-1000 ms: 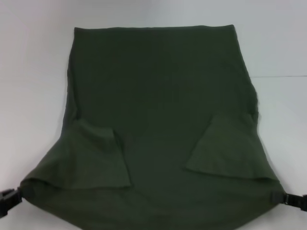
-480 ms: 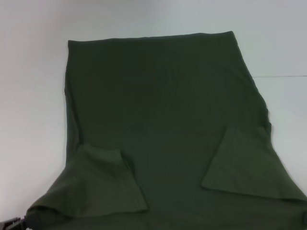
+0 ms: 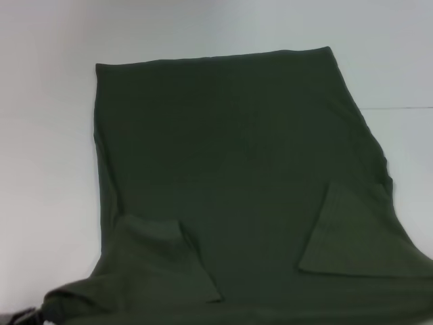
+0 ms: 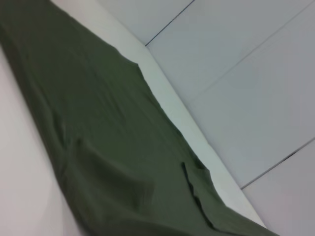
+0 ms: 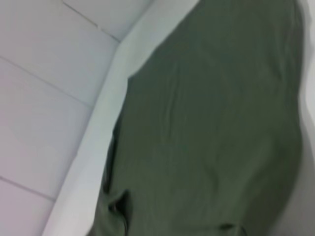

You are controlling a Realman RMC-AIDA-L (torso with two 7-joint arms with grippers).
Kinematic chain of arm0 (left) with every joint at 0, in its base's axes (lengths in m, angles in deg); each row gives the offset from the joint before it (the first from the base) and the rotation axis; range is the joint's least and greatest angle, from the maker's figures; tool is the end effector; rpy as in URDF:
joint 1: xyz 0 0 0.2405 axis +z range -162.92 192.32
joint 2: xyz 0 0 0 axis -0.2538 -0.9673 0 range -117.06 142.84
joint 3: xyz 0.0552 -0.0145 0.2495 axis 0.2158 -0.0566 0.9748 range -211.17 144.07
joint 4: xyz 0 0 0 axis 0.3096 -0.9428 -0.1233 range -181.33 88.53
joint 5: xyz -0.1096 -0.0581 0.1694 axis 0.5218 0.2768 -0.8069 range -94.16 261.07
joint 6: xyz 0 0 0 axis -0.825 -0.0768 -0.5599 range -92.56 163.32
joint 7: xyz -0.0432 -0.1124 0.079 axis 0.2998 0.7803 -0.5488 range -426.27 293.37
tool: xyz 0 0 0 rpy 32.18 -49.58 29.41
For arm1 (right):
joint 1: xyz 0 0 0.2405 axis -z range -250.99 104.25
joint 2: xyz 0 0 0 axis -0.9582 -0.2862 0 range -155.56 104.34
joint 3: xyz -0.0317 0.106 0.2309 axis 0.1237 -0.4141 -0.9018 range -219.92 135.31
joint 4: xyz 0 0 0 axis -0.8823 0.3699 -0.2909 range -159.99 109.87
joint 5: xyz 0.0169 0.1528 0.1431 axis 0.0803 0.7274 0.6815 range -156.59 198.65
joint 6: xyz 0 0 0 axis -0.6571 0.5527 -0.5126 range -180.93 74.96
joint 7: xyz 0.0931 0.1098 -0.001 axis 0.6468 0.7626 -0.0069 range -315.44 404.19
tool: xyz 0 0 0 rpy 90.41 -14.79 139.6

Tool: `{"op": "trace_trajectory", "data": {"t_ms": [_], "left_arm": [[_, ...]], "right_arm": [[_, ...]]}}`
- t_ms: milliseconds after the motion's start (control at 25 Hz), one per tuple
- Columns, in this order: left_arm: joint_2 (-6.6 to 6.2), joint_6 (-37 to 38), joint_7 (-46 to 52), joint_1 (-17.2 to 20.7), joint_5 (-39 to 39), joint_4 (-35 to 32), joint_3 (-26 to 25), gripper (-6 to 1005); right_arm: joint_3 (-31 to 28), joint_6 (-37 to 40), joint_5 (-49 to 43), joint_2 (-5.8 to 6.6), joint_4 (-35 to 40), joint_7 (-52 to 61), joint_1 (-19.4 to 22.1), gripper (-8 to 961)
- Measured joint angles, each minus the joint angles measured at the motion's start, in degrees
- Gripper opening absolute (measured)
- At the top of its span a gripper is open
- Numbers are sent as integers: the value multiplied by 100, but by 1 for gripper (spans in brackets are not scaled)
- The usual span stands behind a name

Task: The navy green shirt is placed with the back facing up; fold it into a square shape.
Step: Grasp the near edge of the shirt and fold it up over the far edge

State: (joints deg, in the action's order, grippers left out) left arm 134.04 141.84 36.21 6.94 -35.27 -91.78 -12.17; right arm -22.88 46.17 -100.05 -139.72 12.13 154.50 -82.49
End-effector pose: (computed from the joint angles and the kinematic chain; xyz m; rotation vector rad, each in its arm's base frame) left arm -0.3516 0.1889 0.0431 -2.2474 -1.5339 -0.9651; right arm 0.3884 0.1970 0.0670 -2.0328 1.7554 0.8747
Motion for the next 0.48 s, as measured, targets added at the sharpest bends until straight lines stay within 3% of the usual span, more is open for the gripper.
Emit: {"op": "trace_trajectory", "data": {"t_ms": [240, 480], "left_arm": [[-241, -375, 85, -735, -15, 366, -2, 22], [-532, -1286, 132, -1644, 18, 766, -4, 23]], "right_arm": [[-593, -116, 29, -2, -33, -114, -511, 73], [-684, -719, 37, 17, -43, -120, -1237, 73]]}}
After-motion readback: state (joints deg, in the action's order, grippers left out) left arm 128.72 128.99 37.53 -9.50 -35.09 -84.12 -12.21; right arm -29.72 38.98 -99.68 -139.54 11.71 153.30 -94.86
